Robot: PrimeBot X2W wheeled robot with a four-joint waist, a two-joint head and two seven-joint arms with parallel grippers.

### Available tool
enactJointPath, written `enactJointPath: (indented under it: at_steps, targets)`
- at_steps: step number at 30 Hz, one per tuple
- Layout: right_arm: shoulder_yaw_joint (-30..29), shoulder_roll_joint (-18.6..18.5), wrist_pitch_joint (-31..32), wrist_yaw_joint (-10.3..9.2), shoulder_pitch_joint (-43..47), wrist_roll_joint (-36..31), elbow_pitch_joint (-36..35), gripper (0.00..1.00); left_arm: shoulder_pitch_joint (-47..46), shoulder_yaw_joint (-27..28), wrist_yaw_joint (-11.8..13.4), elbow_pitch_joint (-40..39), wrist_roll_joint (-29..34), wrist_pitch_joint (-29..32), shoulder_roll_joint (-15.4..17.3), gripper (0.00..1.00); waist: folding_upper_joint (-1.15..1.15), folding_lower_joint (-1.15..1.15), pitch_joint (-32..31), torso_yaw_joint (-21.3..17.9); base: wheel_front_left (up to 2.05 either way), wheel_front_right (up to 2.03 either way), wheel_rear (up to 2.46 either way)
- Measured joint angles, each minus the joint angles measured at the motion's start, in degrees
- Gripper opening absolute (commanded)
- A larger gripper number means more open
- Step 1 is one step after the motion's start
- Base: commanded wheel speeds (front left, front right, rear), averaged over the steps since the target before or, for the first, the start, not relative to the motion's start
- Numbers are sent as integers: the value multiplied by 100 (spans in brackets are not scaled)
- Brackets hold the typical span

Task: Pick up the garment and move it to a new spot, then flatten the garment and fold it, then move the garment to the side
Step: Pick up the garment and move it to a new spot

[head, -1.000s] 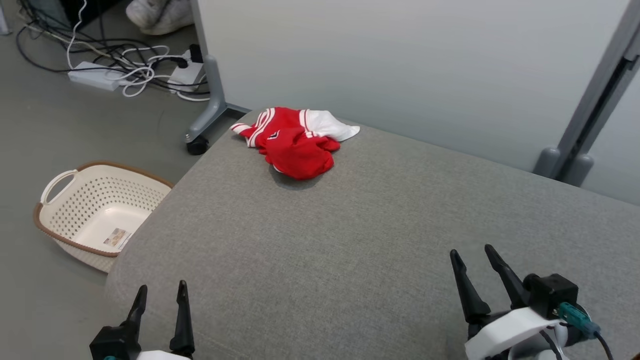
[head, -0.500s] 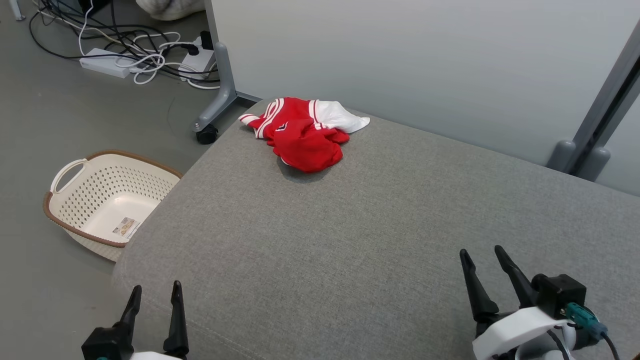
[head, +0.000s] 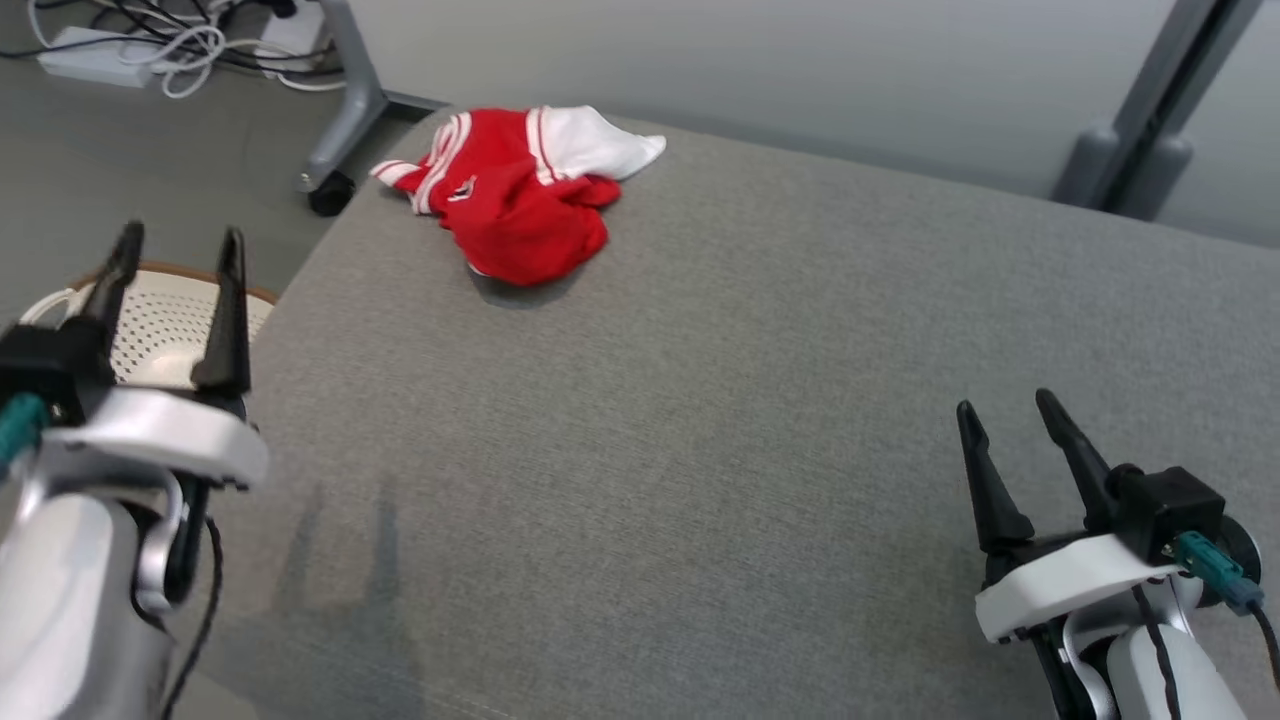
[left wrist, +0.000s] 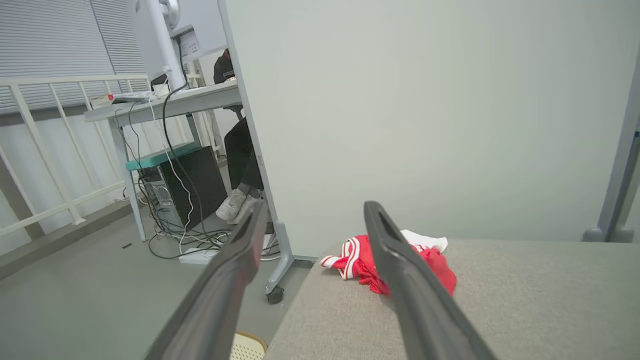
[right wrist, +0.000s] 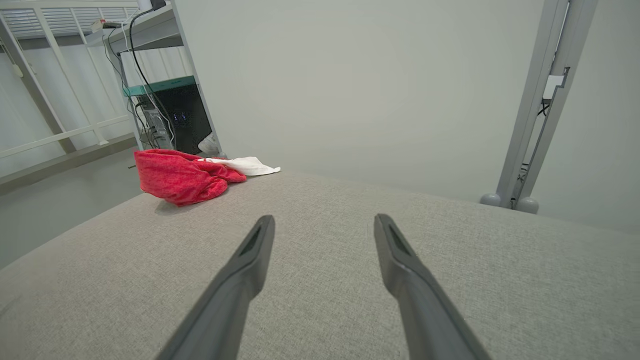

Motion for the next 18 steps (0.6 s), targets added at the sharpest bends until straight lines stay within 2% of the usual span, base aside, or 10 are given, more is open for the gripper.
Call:
enactJointPath:
  at_steps: [1, 4, 7, 12, 18]
  targets:
    - [0, 0, 0, 0, 0, 0, 0, 100, 0, 0, 0, 0, 0, 0, 0, 100, 0, 0, 0, 0, 0, 0, 0]
    - [0, 3, 135, 0, -184, -108, -227, 100, -668, -93, -250, 261, 23, 383, 261, 100, 0, 0, 298, -277, 0, 0, 0]
    - [-64, 1, 202, 1, -358, -257, -437, 100, -1219, -107, -414, 666, -136, 721, 282, 100, 0, 0, 609, -557, 0, 0, 0]
    - [-142, -2, 303, 0, -498, -400, -692, 100, -1926, -163, -533, 1606, -264, 1207, 297, 100, 0, 0, 1125, -1005, 0, 0, 0]
    - [-194, -4, 356, 0, -593, -439, -872, 100, -2434, -204, -525, 2558, -230, 1157, 307, 100, 0, 0, 1644, -1443, 0, 0, 0]
